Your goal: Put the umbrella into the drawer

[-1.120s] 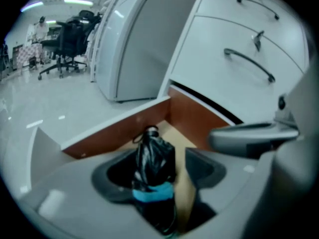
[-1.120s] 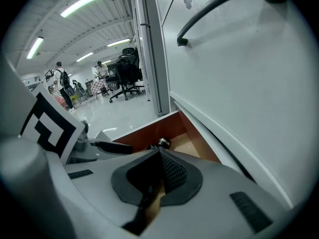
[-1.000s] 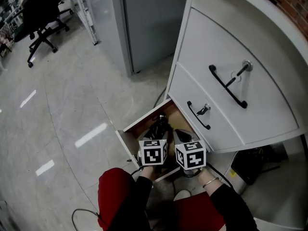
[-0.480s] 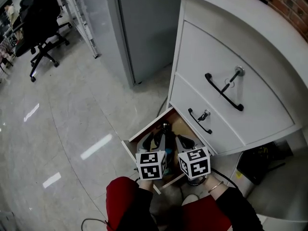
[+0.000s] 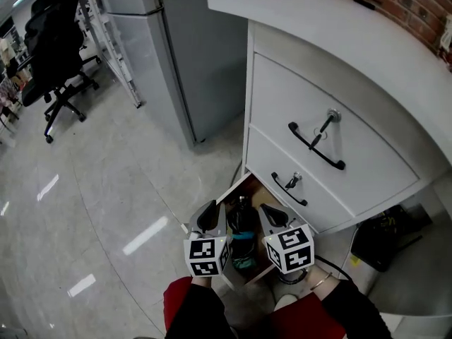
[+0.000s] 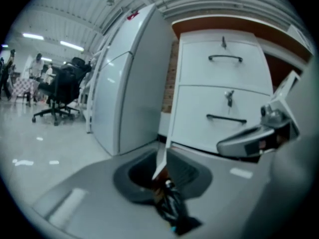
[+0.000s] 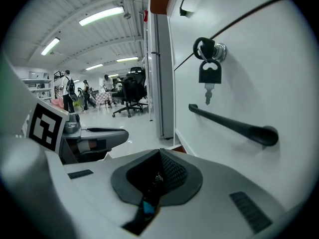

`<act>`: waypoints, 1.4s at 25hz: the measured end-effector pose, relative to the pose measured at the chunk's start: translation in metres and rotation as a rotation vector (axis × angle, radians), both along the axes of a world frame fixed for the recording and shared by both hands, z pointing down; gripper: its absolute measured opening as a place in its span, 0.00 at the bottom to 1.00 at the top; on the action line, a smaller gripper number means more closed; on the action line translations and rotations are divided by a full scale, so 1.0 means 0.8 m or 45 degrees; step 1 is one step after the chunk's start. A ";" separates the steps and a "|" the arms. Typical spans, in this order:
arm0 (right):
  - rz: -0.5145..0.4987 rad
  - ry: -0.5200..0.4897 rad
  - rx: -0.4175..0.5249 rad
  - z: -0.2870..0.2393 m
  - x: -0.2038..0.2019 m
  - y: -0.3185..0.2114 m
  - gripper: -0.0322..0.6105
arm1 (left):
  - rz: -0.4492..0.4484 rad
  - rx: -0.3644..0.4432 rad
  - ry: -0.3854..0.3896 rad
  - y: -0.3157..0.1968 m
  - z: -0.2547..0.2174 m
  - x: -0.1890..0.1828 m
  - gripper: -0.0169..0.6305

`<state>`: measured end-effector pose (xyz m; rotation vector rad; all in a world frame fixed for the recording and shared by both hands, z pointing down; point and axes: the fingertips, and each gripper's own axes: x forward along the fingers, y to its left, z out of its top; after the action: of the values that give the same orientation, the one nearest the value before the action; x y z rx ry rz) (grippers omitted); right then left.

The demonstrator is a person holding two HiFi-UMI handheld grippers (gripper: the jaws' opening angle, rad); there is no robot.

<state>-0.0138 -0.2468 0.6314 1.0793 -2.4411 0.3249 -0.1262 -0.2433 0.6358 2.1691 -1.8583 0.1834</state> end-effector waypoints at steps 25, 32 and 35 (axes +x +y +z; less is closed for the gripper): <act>0.043 -0.190 0.097 -0.085 0.035 0.036 0.05 | -0.005 0.122 -0.029 0.092 -0.121 -0.043 0.09; 0.084 -0.351 0.180 -0.134 0.058 0.054 0.05 | 0.047 0.150 -0.048 0.117 -0.155 -0.023 0.09; 0.090 -0.419 0.223 -0.163 0.059 0.058 0.05 | 0.078 0.172 -0.035 0.124 -0.163 -0.011 0.09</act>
<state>0.0332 -0.2004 0.5008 1.2746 -2.7680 0.3386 -0.1348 -0.1443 0.5056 2.3265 -1.8698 0.1029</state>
